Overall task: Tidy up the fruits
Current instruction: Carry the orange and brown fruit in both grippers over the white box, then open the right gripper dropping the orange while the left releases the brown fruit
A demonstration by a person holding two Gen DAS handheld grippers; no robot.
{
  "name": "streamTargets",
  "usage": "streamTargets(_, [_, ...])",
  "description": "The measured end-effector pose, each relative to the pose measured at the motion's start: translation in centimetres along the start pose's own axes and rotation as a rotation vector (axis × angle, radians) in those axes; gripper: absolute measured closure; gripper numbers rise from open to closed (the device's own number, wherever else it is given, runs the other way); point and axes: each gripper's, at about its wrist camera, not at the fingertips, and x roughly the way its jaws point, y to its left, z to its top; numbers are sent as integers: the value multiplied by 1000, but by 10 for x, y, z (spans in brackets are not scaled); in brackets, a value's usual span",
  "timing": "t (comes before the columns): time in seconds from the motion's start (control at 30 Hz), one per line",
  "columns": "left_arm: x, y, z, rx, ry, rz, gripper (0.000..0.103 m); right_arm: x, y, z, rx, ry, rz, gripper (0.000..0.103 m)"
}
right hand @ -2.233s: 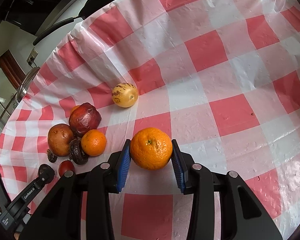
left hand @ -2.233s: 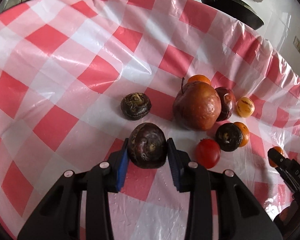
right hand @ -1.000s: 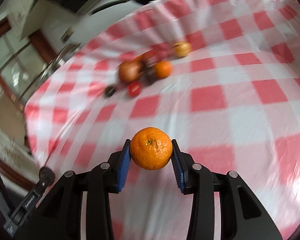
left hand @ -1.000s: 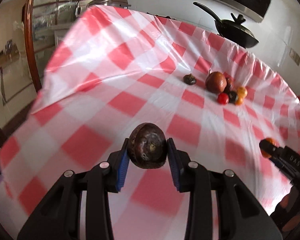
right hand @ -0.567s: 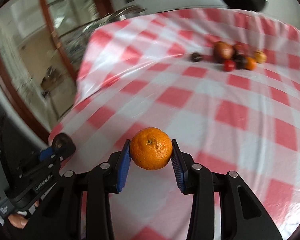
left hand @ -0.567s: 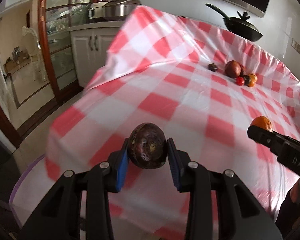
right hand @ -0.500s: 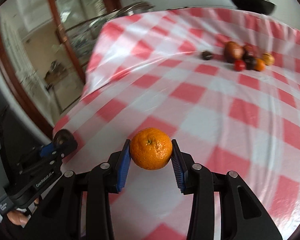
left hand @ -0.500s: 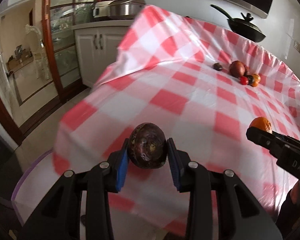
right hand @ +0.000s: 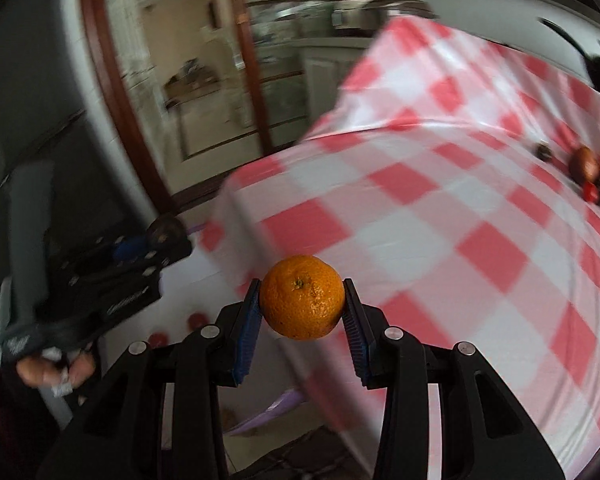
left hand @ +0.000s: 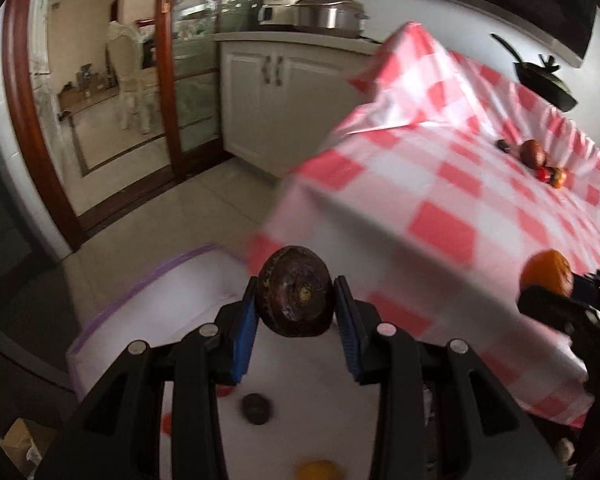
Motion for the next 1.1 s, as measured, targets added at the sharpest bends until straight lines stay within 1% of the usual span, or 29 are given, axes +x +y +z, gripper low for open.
streamTargets(0.07, [6, 14, -5, -18, 17, 30, 66, 7, 19, -5, -59, 25, 31, 64])
streamTargets(0.1, [12, 25, -9, -34, 39, 46, 66, 12, 30, -8, -94, 45, 54, 64])
streamTargets(0.2, [32, 46, -21, -68, 117, 82, 66, 30, 58, -22, -197, 112, 102, 64])
streamTargets(0.23, [42, 51, -25, -70, 156, 97, 66, 40, 67, -28, -228, 145, 112, 64])
streamTargets(0.3, [59, 57, -32, -61, 230, 117, 66, 59, 81, -37, -275, 206, 118, 64])
streamTargets(0.4, [91, 60, -47, -29, 368, 158, 66, 96, 95, -54, -331, 326, 109, 63])
streamTargets(0.43, [100, 62, -52, -26, 396, 175, 66, 106, 97, -58, -339, 354, 106, 63])
streamTargets(0.5, [112, 65, -57, -21, 432, 198, 66, 128, 100, -67, -348, 427, 98, 63])
streamTargets(0.53, [118, 65, -59, -10, 445, 208, 65, 134, 102, -73, -351, 449, 91, 63])
streamTargets(0.6, [123, 66, -58, 5, 437, 235, 65, 151, 103, -80, -357, 501, 75, 63])
streamTargets(0.67, [130, 68, -55, 2, 439, 217, 65, 167, 102, -86, -357, 548, 53, 63])
streamTargets(0.7, [131, 67, -52, 10, 428, 224, 65, 173, 103, -89, -372, 563, 39, 63])
streamTargets(0.8, [134, 62, -47, 43, 401, 241, 65, 179, 104, -93, -385, 581, 26, 63])
streamTargets(0.93, [136, 60, -44, 31, 389, 228, 64, 174, 103, -95, -400, 569, 14, 62])
streamTargets(0.97, [134, 60, -44, 31, 382, 226, 63, 172, 103, -94, -401, 563, 14, 58])
streamTargets(1.0, [131, 58, -47, 29, 376, 225, 59, 169, 104, -94, -401, 553, 14, 48])
streamTargets(1.07, [125, 59, -46, 24, 356, 219, 37, 158, 108, -88, -399, 516, 35, 44])
streamTargets(1.1, [120, 60, -46, 25, 339, 221, 33, 153, 109, -86, -400, 502, 42, 42])
